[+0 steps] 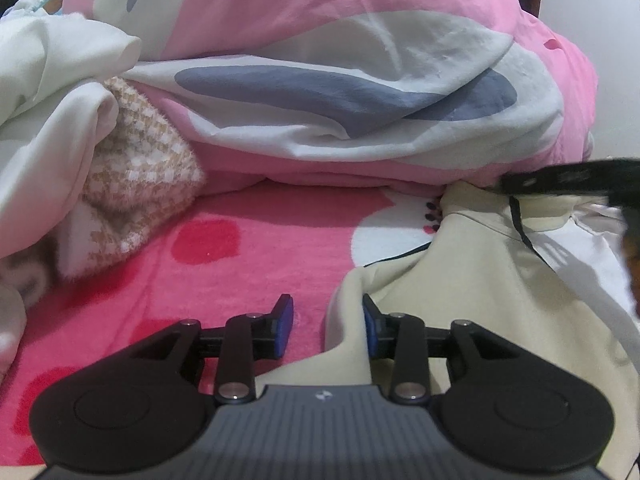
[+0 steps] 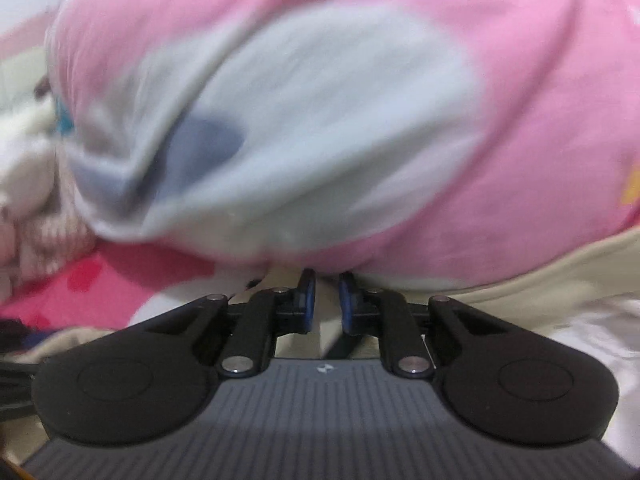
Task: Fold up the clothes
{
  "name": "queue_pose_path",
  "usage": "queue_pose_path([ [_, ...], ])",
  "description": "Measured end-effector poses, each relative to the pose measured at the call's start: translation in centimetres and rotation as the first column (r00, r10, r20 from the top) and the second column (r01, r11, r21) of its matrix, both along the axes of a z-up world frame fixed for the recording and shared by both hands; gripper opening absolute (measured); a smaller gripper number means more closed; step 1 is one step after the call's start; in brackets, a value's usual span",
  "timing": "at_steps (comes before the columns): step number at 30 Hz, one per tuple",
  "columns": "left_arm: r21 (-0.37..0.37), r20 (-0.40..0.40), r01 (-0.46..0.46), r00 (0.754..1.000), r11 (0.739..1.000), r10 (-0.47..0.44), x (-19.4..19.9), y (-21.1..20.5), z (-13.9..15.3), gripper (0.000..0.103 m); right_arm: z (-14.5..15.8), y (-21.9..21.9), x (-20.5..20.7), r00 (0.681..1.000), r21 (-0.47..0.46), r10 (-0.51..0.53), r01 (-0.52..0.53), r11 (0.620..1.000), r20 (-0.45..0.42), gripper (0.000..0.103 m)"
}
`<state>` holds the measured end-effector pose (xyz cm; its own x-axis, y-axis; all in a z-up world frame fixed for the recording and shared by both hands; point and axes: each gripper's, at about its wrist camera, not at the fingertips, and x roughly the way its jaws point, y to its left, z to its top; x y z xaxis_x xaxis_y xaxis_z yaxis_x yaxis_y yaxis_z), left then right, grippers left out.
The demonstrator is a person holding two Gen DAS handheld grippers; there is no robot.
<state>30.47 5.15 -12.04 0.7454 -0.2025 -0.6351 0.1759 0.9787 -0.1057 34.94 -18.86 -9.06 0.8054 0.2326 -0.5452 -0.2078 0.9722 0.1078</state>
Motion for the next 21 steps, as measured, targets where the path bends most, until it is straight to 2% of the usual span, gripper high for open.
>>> queue_pose_path([
  [3, -0.007, -0.002, 0.001, 1.0, 1.0, -0.001, 0.1, 0.1, 0.0, 0.037, 1.1, -2.0, -1.8, 0.999, 0.025, 0.011, -0.01, 1.0, -0.041, 0.016],
  [4, -0.009, -0.003, 0.001, 1.0, 1.0, -0.001, 0.1, 0.2, 0.0, 0.037, 1.2, -2.7, -2.4, 0.997, 0.053, 0.02, -0.016, 0.998, -0.073, 0.022],
  [7, -0.018, -0.005, 0.004, 1.0, 1.0, -0.004, 0.0, 0.4, 0.2, 0.037, 0.9, -4.8, -4.9, 0.984, 0.172, 0.034, -0.004, 0.985, -0.173, 0.026],
  [9, -0.034, -0.001, -0.001, 1.0, 0.999, 0.0, -0.3, 0.7, 0.6, 0.046, 0.4, -6.1, -7.5, 0.972, 0.246, 0.041, 0.018, 0.969, -0.232, 0.028],
  [11, -0.045, 0.019, -0.015, 1.0, 0.999, 0.016, -1.3, 1.0, 1.6, 0.048, -0.1, -6.2, -9.7, 0.957, 0.295, 0.055, 0.033, 0.955, -0.285, 0.029],
  [13, -0.043, 0.067, 0.016, 0.998, 0.999, -0.014, -3.4, 1.0, 3.2, 0.049, -0.5, -6.1, -12.1, 0.944, 0.302, 0.07, 0.032, 0.953, -0.322, 0.03],
  [15, -0.03, 0.111, 0.091, 0.99, 0.995, -0.087, -5.8, 0.4, 4.7, 0.053, -1.0, -5.7, -14.3, 0.94, 0.284, 0.082, 0.016, 0.959, -0.332, 0.03],
  [17, 0.004, 0.125, 0.181, 0.976, 0.983, -0.18, -8.2, -0.8, 5.7, 0.056, -1.3, -5.3, -16.0, 0.938, 0.261, 0.09, 0.0, 0.965, -0.336, 0.03],
  [19, 0.08, 0.099, 0.257, 0.959, 0.963, -0.265, -10.0, -2.8, 5.6, 0.056, -0.8, -5.0, -16.8, 0.943, 0.238, 0.094, -0.016, 0.971, -0.32, 0.03],
  [21, 0.169, 0.063, 0.281, 0.953, 0.945, -0.295, -11.1, -4.4, 4.3, 0.056, -0.8, -5.1, -17.2, 0.941, 0.229, 0.091, -0.015, 0.973, -0.327, 0.03],
])
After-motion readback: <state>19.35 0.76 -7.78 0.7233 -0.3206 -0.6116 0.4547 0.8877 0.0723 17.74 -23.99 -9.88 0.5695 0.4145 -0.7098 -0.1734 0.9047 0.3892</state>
